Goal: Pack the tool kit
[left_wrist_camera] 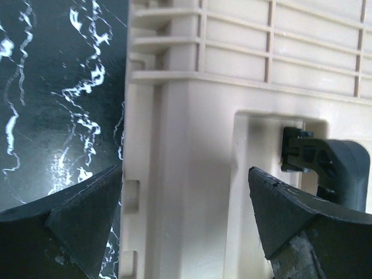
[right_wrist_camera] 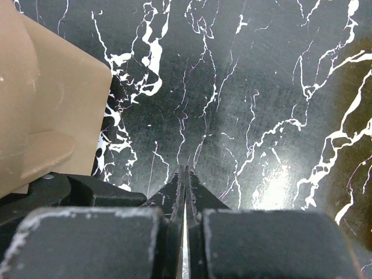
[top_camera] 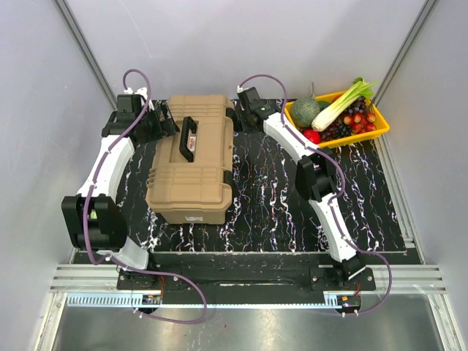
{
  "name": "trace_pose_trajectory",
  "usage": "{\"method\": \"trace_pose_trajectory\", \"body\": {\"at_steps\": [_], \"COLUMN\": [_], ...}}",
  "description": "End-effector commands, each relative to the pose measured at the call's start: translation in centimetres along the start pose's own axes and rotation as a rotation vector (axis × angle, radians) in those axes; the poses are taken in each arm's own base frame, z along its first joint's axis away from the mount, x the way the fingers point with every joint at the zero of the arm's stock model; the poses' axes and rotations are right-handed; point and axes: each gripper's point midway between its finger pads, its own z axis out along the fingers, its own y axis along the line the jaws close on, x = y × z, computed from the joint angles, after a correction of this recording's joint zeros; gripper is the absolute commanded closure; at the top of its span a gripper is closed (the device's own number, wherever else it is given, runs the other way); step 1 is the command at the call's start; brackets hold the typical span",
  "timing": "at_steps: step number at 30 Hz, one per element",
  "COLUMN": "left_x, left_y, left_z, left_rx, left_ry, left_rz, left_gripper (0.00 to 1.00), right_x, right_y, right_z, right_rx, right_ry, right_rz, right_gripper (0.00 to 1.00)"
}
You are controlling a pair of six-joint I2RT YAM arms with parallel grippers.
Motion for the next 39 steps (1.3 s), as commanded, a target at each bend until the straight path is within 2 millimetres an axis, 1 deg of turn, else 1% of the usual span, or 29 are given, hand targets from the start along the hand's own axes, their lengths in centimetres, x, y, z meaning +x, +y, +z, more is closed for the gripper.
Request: {"method": "trace_pose_trajectory", "body": {"at_steps": [1, 3, 4, 5, 9, 12, 16, 18, 22, 25, 27, 30, 34, 37, 38, 39], "left_x": [1.2, 2.1, 2.5, 3.3, 5.1, 6.5, 8.2, 8.8, 9.8, 9.9, 9.8, 9.3, 8.2, 7.3, 6.9, 6.4], "left_y": [-1.9, -2.3, -2.5, -2.7, -3.5, -4.1, -5.1, -5.5, -6.1, -6.6, -6.9, -7.9, -9.5, -10.3, -10.3, -10.0], "left_z": [0.1, 0.2, 0.2, 0.4, 0.8, 1.2, 1.6, 1.8, 2.4, 2.6, 2.8, 3.0, 3.6, 3.9, 4.0, 4.1], "left_rx": [0.121, 0.154, 0.167, 0.194, 0.25, 0.278, 0.309, 0.328, 0.35, 0.369, 0.387, 0.434, 0.501, 0.527, 0.516, 0.49], "left_ry": [0.045, 0.068, 0.079, 0.1, 0.139, 0.177, 0.217, 0.232, 0.264, 0.272, 0.272, 0.266, 0.248, 0.24, 0.23, 0.213], "left_rz": [-0.022, -0.025, -0.03, -0.038, -0.049, -0.046, -0.028, -0.03, -0.042, -0.047, -0.058, -0.081, -0.098, -0.102, -0.101, -0.096], "left_gripper": [0.09, 0.12, 0.15, 0.21, 0.3, 0.34, 0.38, 0.41, 0.43, 0.43, 0.44, 0.44, 0.44, 0.44, 0.44, 0.43], "right_x": [-1.2, -0.8, -0.7, -0.7, -0.2, 0.1, 0.6, 0.8, 1.3, 1.5, 1.2, 0.6, -0.3, -0.9, -1.3, -1.2], "right_y": [1.7, 2.5, 3.0, 3.6, 5.7, 6.7, 8.3, 9.2, 10.9, 11.8, 12.4, 13.1, 13.2, 13.5, 13.0, 12.2], "right_z": [-0.2, 0.5, 0.7, 0.9, 1.7, 2.1, 2.4, 2.4, 2.4, 2.5, 2.4, 2.3, 2.2, 1.7, 1.5, 1.6], "right_rx": [-0.069, -0.114, -0.14, -0.171, -0.27, -0.314, -0.354, -0.398, -0.474, -0.52, -0.549, -0.579, -0.582, -0.63, -0.621, -0.601], "right_ry": [-0.035, -0.027, -0.024, -0.03, -0.036, -0.034, -0.038, -0.032, -0.028, -0.029, -0.039, -0.053, -0.093, -0.087, -0.09, -0.082], "right_rz": [-0.08, -0.089, -0.089, -0.088, -0.093, -0.09, -0.093, -0.063, 0.003, 0.06, 0.104, 0.17, 0.216, 0.26, 0.282, 0.31], "right_gripper": [1.0, 1.0, 1.0, 1.0, 1.0, 1.0, 1.0, 1.0, 1.0, 1.0, 1.0, 1.0, 1.0, 1.0, 1.0, 1.0]}}
